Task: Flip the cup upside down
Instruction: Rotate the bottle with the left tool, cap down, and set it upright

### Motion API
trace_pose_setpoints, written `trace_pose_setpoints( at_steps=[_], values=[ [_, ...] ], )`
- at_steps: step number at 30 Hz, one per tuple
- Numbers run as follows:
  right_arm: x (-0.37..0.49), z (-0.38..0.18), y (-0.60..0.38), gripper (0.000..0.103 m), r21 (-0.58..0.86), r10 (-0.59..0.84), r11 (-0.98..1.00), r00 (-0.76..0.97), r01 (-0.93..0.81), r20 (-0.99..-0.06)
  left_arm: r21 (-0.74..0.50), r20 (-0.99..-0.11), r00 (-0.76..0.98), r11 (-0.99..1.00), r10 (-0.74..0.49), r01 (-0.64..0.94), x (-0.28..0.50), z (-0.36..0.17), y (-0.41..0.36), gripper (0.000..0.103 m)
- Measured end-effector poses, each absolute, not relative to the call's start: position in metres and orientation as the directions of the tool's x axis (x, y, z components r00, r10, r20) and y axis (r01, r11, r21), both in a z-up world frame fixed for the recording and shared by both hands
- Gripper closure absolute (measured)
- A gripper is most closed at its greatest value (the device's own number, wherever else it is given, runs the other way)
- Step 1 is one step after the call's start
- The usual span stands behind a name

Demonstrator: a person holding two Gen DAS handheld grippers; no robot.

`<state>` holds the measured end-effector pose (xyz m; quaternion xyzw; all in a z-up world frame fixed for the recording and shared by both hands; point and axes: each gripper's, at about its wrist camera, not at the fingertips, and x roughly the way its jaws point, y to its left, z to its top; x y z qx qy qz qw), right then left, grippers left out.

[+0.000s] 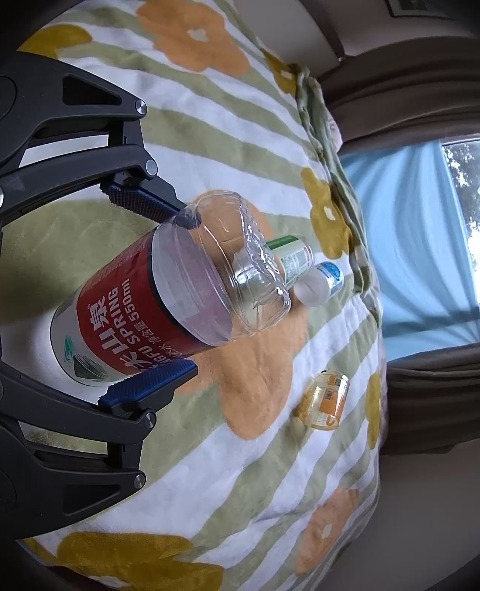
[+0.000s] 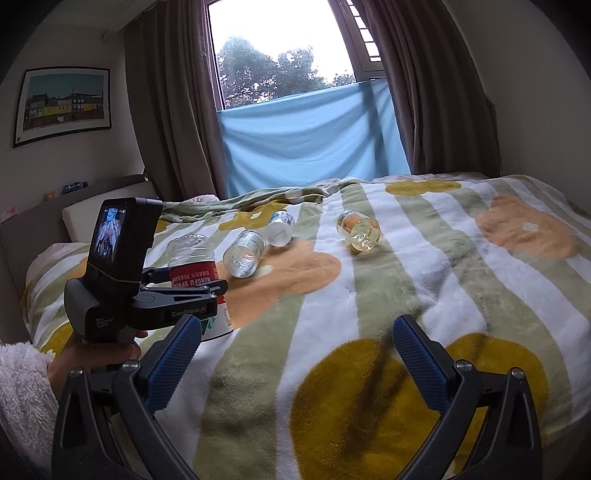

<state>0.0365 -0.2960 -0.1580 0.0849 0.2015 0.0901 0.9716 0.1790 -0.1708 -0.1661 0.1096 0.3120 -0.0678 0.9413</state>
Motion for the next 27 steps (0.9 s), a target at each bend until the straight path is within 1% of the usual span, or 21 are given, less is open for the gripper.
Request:
trace_pose_setpoints(
  at_steps=[2, 6, 13, 15, 17, 19, 27],
  values=[
    [0.037, -0.158, -0.296, 0.0, 0.201, 0.212, 0.969, 0.901, -0.144, -0.378, 0.13, -0.633, 0.769, 0.969, -0.081, 0.21, 0.18, -0.167, -0.168, 0.034],
    [0.038, -0.157, -0.297, 0.0, 0.2, 0.215, 0.969, 0.9, -0.147, -0.379, 0.088, -0.681, 0.723, 0.967, -0.116, 0.237, 0.176, -0.169, -0.168, 0.034],
    [0.038, -0.157, -0.298, 0.0, 0.199, 0.216, 0.969, 0.9, -0.149, -0.378, 0.043, -0.698, 0.701, 0.969, -0.146, 0.245, 0.167, -0.17, -0.164, 0.034],
    [0.037, -0.157, -0.297, 0.0, 0.198, 0.218, 0.969, 0.9, -0.151, -0.379, 0.028, -0.708, 0.689, 0.969, -0.155, 0.246, 0.169, -0.171, -0.163, 0.041],
    [0.037, -0.157, -0.297, 0.0, 0.197, 0.217, 0.969, 0.9, -0.151, -0.378, 0.007, -0.725, 0.669, 0.969, -0.164, 0.245, 0.172, -0.174, -0.162, 0.043],
    [0.037, -0.157, -0.298, 0.0, 0.197, 0.218, 0.969, 0.9, -0.152, -0.378, -0.004, -0.722, 0.67, 0.97, -0.17, 0.242, 0.172, -0.175, -0.161, 0.043],
    [0.037, -0.158, -0.298, 0.0, 0.197, 0.219, 0.968, 0.899, -0.153, -0.378, 0.045, -0.689, 0.711, 0.971, -0.141, 0.236, 0.17, -0.173, -0.163, 0.044]
  ],
)
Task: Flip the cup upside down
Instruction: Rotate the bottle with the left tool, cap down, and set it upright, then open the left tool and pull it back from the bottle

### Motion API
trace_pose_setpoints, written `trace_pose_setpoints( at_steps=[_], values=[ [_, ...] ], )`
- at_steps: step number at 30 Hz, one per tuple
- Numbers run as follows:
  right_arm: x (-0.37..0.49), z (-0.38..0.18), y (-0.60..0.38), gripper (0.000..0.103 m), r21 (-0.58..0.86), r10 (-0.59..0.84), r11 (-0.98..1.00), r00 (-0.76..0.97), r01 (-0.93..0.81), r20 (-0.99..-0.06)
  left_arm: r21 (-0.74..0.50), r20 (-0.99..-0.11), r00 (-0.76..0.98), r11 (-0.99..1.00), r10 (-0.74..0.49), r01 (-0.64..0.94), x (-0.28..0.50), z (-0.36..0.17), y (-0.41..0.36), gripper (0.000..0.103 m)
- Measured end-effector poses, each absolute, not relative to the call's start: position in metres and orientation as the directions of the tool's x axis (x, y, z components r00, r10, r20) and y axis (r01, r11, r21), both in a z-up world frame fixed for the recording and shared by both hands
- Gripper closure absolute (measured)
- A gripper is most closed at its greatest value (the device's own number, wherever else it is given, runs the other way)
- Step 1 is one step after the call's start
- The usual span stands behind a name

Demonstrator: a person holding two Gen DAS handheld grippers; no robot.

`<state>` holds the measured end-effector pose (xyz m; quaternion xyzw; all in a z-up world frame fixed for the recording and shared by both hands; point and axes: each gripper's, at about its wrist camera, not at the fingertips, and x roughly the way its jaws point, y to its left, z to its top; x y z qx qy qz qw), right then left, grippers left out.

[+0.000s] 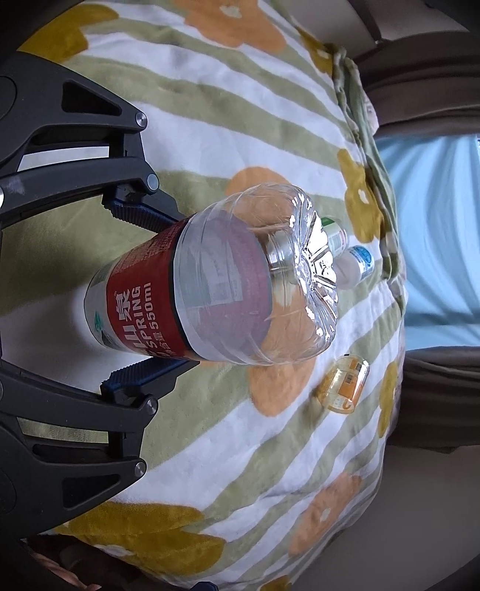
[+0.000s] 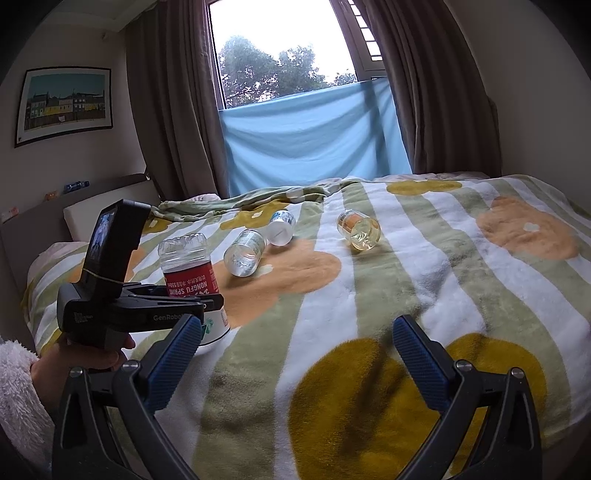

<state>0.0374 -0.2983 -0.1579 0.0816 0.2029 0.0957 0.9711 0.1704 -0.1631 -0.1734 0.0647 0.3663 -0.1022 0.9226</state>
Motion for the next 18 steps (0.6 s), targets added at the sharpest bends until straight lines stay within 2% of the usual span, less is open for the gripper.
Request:
trace_pose_setpoints(
  at_steps=[10, 11, 14, 15, 18],
  values=[
    [0.0395, -0.1609, -0.2959, 0.0, 0.199, 0.227, 0.967, 0.893, -0.16, -0.389, 0.072, -0.688, 0.715, 0.968, -0.127, 0.241, 0.1713, -0.1793, -0.1627, 0.044],
    [0.0397, -0.1611, -0.2952, 0.0, 0.198, 0.228, 0.967, 0.892, -0.16, -0.39, 0.075, -0.691, 0.712, 0.968, -0.123, 0.24, 0.1716, -0.18, -0.1635, 0.04],
    [0.0403, -0.1618, -0.2939, 0.0, 0.196, 0.231, 0.967, 0.891, -0.164, -0.391, 0.077, -0.697, 0.709, 0.971, -0.109, 0.225, 0.1716, -0.183, -0.164, 0.003],
    [0.0408, -0.1619, -0.2933, 0.0, 0.194, 0.23, 0.967, 0.891, -0.165, -0.391, 0.071, -0.689, 0.716, 0.972, -0.115, 0.225, 0.1694, -0.1824, -0.1628, 0.0],
    [0.0417, -0.1624, -0.2921, 0.0, 0.19, 0.23, 0.968, 0.89, -0.166, -0.394, 0.061, -0.677, 0.722, 0.967, -0.14, 0.245, 0.1629, -0.1802, -0.1636, 0.0]
  ],
)
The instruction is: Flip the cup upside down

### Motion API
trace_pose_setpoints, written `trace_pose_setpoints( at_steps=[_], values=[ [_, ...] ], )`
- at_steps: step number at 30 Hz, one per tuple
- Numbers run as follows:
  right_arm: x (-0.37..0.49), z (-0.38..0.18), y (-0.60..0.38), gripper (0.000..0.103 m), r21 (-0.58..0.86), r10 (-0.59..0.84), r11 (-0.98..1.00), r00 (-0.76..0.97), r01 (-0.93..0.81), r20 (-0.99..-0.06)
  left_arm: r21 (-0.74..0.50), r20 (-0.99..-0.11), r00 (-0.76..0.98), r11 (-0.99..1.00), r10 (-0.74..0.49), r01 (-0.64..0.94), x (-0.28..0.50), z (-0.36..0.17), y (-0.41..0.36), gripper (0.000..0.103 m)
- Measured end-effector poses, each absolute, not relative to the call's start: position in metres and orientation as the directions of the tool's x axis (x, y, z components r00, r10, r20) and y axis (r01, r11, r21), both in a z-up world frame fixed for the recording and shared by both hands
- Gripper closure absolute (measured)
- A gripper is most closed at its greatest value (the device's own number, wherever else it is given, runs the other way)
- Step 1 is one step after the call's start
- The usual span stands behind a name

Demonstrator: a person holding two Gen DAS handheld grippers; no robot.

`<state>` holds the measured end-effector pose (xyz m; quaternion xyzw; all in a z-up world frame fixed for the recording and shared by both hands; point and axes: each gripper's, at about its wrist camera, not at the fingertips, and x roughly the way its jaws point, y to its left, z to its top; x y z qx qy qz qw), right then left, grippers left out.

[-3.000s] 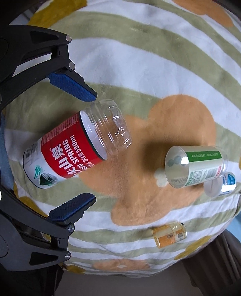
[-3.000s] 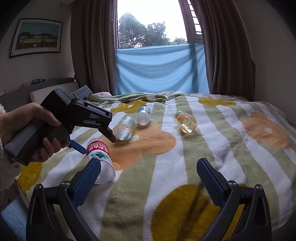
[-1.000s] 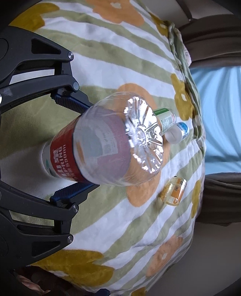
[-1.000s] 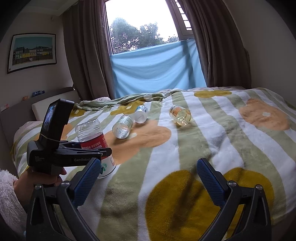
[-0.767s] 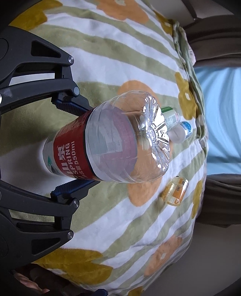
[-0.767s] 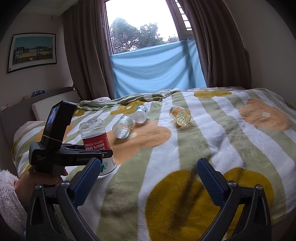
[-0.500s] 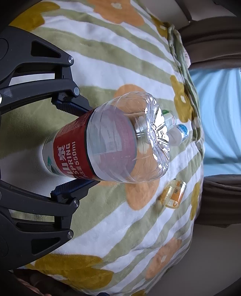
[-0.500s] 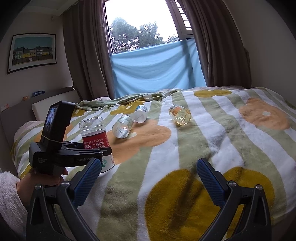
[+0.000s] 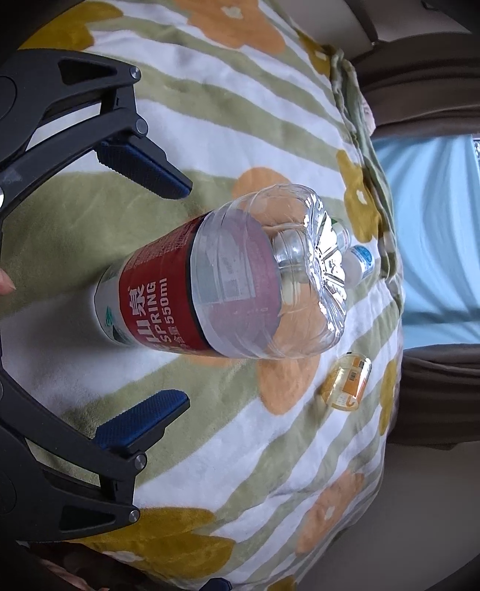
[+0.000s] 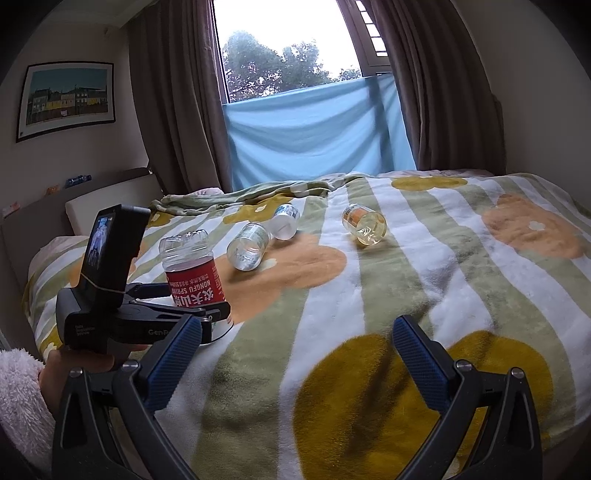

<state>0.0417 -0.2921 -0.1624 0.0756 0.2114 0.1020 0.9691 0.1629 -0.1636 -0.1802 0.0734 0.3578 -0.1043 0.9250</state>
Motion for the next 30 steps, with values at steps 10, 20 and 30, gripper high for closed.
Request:
trace_pose_setpoints(
  at_steps=[10, 20, 30],
  values=[
    [0.043, -0.134, -0.276, 0.0, 0.154, 0.248, 0.967, 0.896, -0.204, -0.369, -0.017, -0.635, 0.748, 0.97, -0.196, 0.241, 0.124, -0.142, -0.134, 0.0],
    [0.036, -0.03, -0.245, 0.0, 0.016, 0.129, 0.991, 0.959, -0.129, -0.25, -0.054, -0.396, 0.901, 0.984, -0.178, 0.17, 0.056, -0.025, -0.059, 0.0],
    [0.018, -0.02, -0.22, 0.0, 0.024, 0.053, 0.999, 0.97, -0.049, -0.236, -0.083, -0.312, 0.928, 0.979, -0.201, 0.184, 0.02, -0.011, -0.028, 0.0]
  ],
)
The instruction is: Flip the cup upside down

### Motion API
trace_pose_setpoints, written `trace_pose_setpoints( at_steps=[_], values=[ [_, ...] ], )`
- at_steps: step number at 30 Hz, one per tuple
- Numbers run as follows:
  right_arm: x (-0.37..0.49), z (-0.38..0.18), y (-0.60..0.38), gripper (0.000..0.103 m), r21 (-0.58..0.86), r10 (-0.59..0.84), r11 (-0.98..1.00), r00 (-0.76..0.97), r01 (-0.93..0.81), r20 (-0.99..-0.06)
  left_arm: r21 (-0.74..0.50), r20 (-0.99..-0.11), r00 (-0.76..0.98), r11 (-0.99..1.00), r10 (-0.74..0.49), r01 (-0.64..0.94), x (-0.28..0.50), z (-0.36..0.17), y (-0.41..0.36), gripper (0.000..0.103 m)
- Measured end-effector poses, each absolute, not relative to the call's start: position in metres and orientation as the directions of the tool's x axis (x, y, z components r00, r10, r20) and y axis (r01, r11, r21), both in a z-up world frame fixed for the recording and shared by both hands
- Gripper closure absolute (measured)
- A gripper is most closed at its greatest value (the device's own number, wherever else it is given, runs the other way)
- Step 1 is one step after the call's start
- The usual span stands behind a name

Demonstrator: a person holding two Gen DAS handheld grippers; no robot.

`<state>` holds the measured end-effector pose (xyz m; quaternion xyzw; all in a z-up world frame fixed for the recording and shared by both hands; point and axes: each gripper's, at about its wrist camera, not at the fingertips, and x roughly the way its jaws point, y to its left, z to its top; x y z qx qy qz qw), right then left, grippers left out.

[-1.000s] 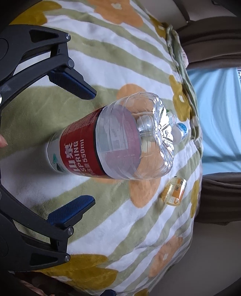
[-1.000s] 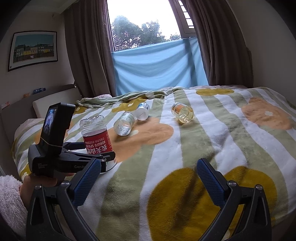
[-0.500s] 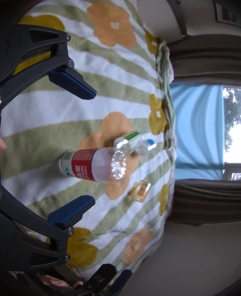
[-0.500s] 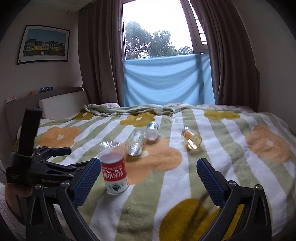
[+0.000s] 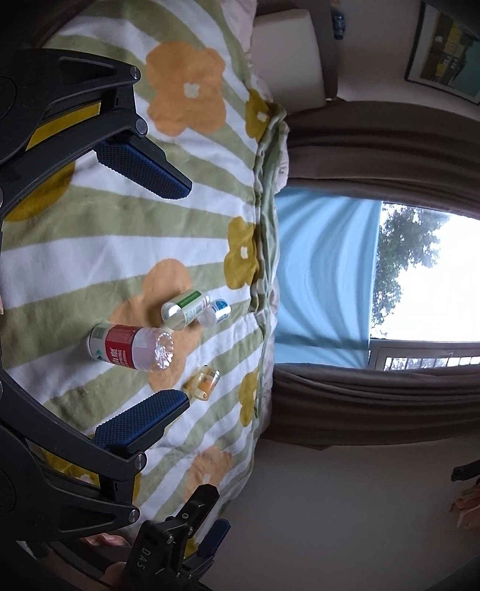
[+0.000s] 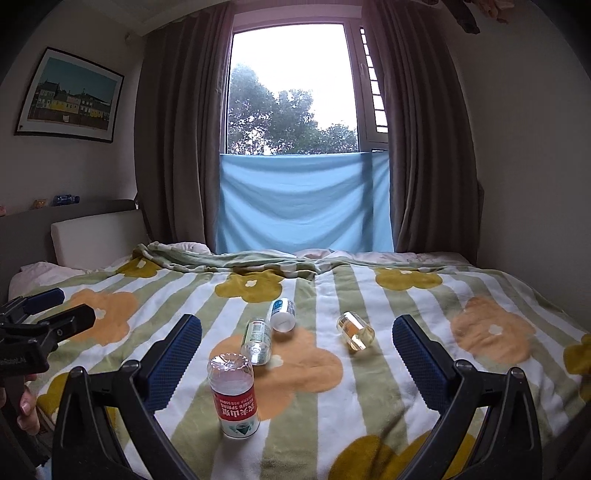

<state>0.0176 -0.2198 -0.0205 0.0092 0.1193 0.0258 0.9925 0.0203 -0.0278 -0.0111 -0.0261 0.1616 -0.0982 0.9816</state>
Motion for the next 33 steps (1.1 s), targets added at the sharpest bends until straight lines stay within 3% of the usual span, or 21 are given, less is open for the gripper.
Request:
trace_pose_setpoints(
  at_steps=[33],
  values=[
    [0.004, -0.019, -0.22, 0.0, 0.014, 0.018, 1.0, 0.97, -0.015, -0.244, -0.079, -0.292, 0.936, 0.98, -0.195, 0.18, 0.003, -0.008, -0.029, 0.0]
  ],
)
